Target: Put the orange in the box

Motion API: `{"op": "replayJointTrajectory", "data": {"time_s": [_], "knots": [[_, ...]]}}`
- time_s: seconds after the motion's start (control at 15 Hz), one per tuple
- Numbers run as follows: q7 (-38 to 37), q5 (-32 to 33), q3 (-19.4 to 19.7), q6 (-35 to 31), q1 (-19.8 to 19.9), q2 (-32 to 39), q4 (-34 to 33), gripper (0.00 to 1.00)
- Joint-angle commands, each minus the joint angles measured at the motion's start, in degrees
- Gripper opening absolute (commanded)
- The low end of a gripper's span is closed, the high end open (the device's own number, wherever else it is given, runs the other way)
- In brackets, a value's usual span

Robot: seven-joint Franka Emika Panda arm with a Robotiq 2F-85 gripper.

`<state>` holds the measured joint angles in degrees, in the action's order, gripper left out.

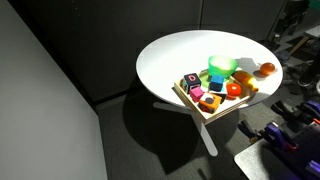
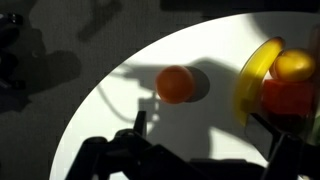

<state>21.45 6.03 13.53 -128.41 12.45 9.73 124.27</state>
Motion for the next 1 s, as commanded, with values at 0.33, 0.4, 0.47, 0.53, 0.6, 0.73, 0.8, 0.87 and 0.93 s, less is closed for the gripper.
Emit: {"op": "replayJointTrajectory", "data": {"time_s": [0.33, 0.4, 0.47, 0.53, 0.6, 0.73, 0.8, 0.87, 0.93], "knots": [[5.9, 0.5, -1.2, -2.2, 3.5, 9.7, -2.8, 1.00], [6.8, 0.6, -1.4, -3.1, 3.9, 10.5, -2.8, 1.00], [7.9, 0.4, -1.6, -4.2, 4.5, 11.4, -2.7, 1.00], [8.9, 0.3, -1.9, -5.2, 5.0, 12.1, -2.7, 1.00], [9.9, 0.2, -2.2, -6.6, 5.5, 12.8, -2.5, 1.00], [11.4, 0.2, -3.0, -8.9, 6.2, 14.1, -2.2, 1.00], [11.9, 0.3, -3.3, -10.2, 6.5, 14.7, -2.1, 1.00], [12.3, 0.3, -3.7, -11.0, 6.7, 15.2, -2.0, 1.00], [12.5, 0.2, -4.0, -12.0, 6.8, 15.7, -1.9, 1.00]]}}
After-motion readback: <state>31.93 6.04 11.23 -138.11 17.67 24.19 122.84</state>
